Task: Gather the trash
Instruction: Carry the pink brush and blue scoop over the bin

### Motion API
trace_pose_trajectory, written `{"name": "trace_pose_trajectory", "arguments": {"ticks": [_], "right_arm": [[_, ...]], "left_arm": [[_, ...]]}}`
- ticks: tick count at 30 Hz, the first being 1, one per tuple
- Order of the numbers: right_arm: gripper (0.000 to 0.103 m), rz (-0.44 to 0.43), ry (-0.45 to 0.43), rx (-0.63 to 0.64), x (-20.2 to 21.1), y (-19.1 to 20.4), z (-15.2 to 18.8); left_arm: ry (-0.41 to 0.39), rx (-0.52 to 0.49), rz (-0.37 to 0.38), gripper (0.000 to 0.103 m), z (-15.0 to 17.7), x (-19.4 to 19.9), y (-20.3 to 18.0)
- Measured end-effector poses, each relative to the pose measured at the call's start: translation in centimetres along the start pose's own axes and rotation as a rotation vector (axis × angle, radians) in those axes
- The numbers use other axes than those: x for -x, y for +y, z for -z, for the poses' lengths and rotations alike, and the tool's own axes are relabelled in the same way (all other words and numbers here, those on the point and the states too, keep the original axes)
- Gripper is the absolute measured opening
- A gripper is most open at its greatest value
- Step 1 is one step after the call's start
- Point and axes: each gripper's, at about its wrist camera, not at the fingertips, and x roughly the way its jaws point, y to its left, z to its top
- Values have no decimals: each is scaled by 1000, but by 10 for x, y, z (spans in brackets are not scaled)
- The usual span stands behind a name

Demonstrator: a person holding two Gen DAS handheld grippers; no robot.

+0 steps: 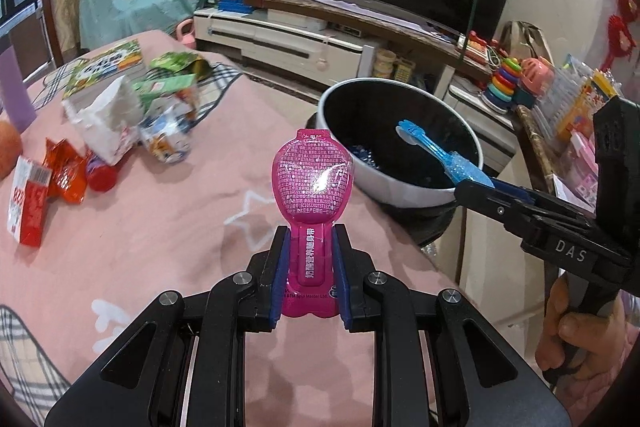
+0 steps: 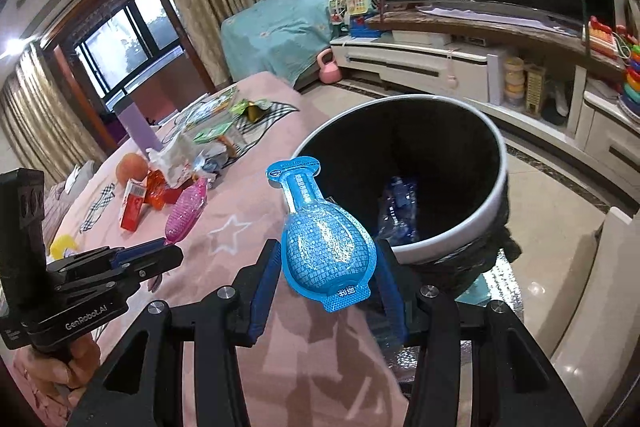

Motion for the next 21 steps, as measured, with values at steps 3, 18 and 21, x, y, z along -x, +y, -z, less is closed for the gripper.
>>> {"name": "trace_pose_trajectory", "arguments": {"ticks": [3,18,21], "right_arm": [[48,9,-4,-9,1,-7,-2],[48,48,-13,-28,0,-32,-17],[48,54,-12,-26,-1,-36,-20]], "left_arm": [[4,-16,4,19,-4,-4,-8],[22,-85,20,20,-30,-25,-37],[24,-95,22,20,-37,-30,-41]]}}
